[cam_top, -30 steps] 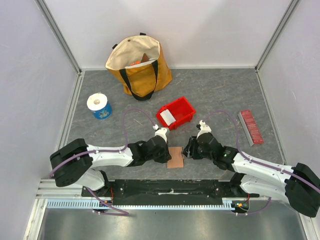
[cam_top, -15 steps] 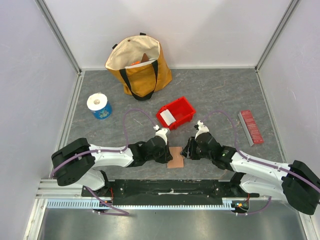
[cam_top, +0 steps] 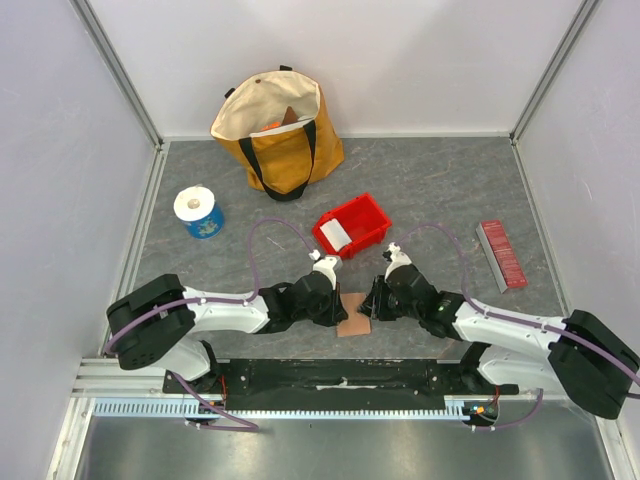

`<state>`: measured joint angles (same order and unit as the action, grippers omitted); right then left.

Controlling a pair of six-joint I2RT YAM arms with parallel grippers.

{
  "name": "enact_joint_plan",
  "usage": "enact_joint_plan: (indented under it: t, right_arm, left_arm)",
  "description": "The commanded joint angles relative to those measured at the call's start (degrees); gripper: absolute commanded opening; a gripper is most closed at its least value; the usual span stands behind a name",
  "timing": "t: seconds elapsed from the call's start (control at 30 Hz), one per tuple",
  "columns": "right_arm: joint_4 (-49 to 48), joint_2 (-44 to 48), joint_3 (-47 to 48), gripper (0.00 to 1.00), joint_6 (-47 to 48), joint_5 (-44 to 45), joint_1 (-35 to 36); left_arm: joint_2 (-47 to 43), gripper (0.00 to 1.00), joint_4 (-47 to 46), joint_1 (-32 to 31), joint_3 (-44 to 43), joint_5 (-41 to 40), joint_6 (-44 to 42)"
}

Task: Put the credit cards into the card holder
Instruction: Close the card holder at the center of the board.

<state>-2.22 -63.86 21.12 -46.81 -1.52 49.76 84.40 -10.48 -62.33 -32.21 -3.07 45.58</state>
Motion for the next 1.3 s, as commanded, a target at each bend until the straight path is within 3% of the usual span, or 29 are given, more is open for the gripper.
enact_joint_plan:
  t: [0.0,0.43,1.0,1.27]
  right_arm:
    - [-3.6,-1.2,-0.2,0.27,-0.4,-1.1,-0.1]
    - [-4.9,-4.4,-0.1,0.24,-0.3,-0.7,-0.1]
    - [1.5,-4.3,0.8,0.18,3.2,1.2,1.9]
    - [3.9,-7.2,2.3,0.17,2.9,7.1,5.4]
  left_arm:
    - [1.6,0.05,0.5,-0.1,-0.7,0.7,0.6]
    - [1.8,0.04,0.3,0.0,-0.9,1.1,0.2]
    - [2.6,0.04,0.1,-0.1,-1.4,0.9,0.8]
    - [2.5,0.04,0.0,-0.1,-1.5,0.6,1.3]
